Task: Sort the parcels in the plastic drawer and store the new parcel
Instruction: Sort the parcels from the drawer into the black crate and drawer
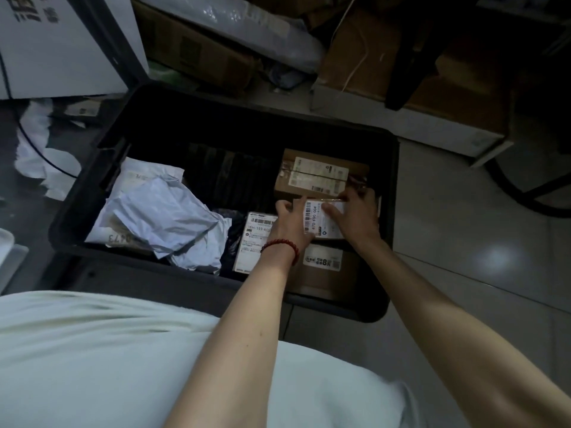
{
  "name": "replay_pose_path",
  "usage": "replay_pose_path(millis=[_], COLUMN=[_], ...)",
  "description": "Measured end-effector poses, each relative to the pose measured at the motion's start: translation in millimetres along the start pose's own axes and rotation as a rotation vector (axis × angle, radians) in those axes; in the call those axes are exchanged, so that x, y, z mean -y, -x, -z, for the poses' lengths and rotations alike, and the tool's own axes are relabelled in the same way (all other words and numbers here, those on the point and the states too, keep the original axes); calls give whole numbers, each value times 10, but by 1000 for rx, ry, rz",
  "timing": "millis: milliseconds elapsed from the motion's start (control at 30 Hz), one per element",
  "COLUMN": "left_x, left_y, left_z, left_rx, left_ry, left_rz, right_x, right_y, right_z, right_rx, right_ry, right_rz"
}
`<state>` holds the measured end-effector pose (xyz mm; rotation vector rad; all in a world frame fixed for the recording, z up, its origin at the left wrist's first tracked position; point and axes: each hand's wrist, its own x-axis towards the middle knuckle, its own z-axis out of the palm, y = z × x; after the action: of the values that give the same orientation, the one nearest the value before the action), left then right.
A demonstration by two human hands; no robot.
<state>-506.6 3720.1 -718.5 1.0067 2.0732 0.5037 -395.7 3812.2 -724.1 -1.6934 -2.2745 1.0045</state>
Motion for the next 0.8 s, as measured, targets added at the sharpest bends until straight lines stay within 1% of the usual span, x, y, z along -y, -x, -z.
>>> replay_pose_path(millis=[133, 200, 333, 433, 500, 567, 633, 700, 800], left_x=[30, 47, 62, 56, 74, 112, 139, 150, 183], left_y=[-44, -50, -65, -52, -33, -11, 25, 88, 167], left_z=[-33, -35, -70, -131, -168, -144, -64, 65, 336], left_rx=[18, 11, -9, 6, 44, 47, -2, -98, -220], left_ry=[-28, -96, -397, -661, -803, -828, -795, -751, -621], left_rz=[-11, -37, -116, -160, -191, -211, -212, -161, -38], right_x=[-34, -51, -76, -120, -149, -136, -84, 2, 234], right_y=[-24, -25, 30, 128, 153, 135, 104, 93, 113], right_z=[-41, -58, -167, -273, -288, -261, -223, -204, -209], right_rx=[22, 56, 117, 195, 187, 194, 210, 202, 167], right_ry=[112, 188, 351, 340, 329, 359, 430, 480, 479], right_rz=[6, 2, 59, 32, 26, 33, 52, 96, 213])
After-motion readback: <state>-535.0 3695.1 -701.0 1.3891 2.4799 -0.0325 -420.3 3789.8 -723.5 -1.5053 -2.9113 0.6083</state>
